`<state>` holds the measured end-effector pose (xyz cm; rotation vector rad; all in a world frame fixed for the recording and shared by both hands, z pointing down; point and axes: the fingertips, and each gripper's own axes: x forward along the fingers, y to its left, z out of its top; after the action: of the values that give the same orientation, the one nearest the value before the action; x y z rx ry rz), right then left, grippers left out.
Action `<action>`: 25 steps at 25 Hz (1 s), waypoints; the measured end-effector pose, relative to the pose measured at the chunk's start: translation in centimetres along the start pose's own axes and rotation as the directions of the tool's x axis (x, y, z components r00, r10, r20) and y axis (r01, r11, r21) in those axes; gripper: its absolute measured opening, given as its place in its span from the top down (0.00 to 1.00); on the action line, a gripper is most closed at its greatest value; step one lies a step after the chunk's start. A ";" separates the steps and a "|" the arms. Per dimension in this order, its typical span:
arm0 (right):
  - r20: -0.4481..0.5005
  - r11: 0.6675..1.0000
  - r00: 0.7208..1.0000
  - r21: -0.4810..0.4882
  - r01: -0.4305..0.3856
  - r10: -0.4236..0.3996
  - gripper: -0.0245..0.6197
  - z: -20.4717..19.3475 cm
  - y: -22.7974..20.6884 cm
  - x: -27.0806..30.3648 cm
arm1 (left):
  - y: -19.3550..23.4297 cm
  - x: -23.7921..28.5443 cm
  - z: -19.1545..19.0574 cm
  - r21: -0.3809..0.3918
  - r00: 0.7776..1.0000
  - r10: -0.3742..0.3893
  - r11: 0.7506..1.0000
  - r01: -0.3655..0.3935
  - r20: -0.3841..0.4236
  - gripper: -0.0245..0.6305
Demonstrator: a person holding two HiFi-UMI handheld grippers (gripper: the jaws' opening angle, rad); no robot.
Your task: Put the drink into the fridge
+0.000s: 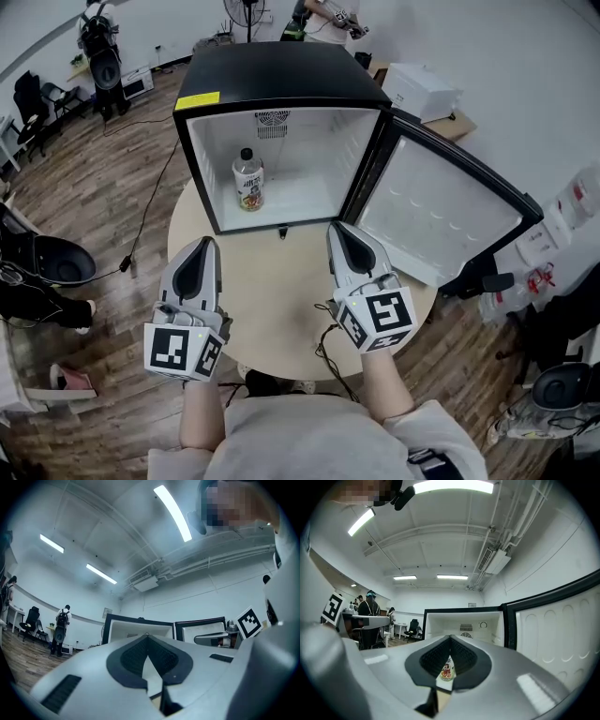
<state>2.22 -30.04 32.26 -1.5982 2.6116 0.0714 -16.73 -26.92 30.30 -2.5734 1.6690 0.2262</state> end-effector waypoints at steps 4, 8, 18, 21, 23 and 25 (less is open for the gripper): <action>0.011 1.000 1.000 -0.027 -0.004 0.005 0.95 0.7 0.1 -1.5 | -0.9 -0.7 0.4 0.008 1.000 0.008 1.000 -0.008 0.004 0.95; 0.018 1.000 1.000 -0.026 -0.010 0.010 0.95 1.0 0.1 -2.7 | -1.8 -1.4 0.6 0.013 1.000 0.017 1.000 -0.017 0.008 0.95; 0.013 0.998 0.999 -0.053 -0.031 0.032 0.95 0.8 0.7 -5.8 | -3.7 -3.5 0.7 0.017 0.999 0.038 0.999 -0.039 0.011 0.95; 0.020 0.999 0.999 -0.042 -0.031 0.031 0.95 0.7 0.7 -6.4 | -4.2 -4.0 0.7 0.018 0.999 0.045 0.999 -0.045 0.012 0.95; 0.025 0.999 0.999 -0.040 -0.035 0.036 0.95 0.8 0.7 -6.8 | -4.5 -4.3 0.8 0.020 0.999 0.049 0.999 -0.049 0.013 0.95; 0.030 0.998 0.999 -0.040 -0.040 0.041 0.95 0.9 0.7 -7.1 | -4.7 -4.5 0.9 0.022 0.999 0.053 0.998 -0.053 0.013 0.95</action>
<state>4.83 -23.35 32.01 -1.5437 2.6360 0.1495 -14.34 -20.79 30.02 -2.5088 1.7269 0.2246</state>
